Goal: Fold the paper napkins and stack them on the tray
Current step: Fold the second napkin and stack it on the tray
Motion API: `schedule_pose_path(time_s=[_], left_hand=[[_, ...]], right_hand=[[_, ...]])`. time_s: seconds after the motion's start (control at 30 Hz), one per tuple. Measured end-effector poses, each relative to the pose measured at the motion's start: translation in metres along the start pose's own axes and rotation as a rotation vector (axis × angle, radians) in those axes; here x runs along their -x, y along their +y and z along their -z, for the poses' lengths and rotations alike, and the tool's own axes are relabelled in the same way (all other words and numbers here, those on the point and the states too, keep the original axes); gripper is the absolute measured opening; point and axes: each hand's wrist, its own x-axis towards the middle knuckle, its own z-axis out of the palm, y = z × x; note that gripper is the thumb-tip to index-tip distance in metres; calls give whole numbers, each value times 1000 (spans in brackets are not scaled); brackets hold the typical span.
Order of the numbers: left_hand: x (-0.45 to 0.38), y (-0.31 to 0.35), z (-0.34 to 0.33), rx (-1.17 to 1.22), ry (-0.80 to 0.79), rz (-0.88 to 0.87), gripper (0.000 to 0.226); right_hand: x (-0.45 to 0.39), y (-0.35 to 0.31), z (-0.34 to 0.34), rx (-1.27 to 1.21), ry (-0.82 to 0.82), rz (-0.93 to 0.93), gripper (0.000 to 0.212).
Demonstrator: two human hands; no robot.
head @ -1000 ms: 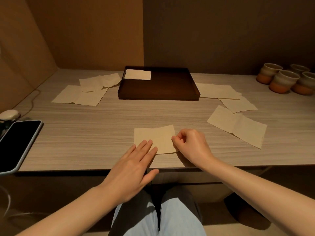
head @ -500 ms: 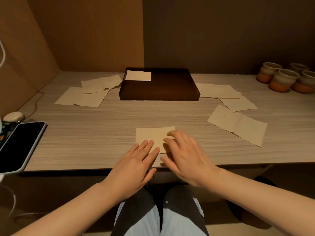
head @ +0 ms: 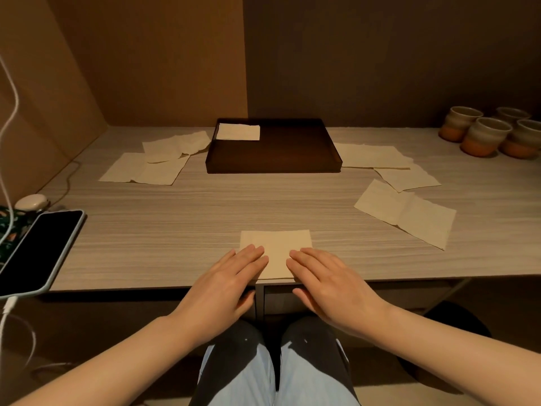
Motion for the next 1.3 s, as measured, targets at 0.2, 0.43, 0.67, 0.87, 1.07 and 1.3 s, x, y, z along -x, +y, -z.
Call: schedule_pose_path(time_s=[0.2, 0.43, 0.67, 0.87, 1.07, 1.3], left_hand=[[-2, 12, 8, -1, 107, -129, 34], [-6, 13, 23, 3, 122, -109, 33], [-41, -4, 61, 90, 157, 32, 30], [-85, -25, 92, 121, 129, 95, 26], [-149, -63, 118, 134, 242, 220, 26], [-222, -137, 135, 46, 313, 226, 19]], right_hand=[[1, -7, 5, 28, 43, 36, 51], [1, -6, 13, -30, -13, 11, 66], [-46, 23, 63, -221, -160, -184, 34], [-109, 60, 94, -193, -207, -297, 26], [-181, 106, 103, -166, -118, -324, 24], [-275, 164, 86, -324, -18, -355, 27]])
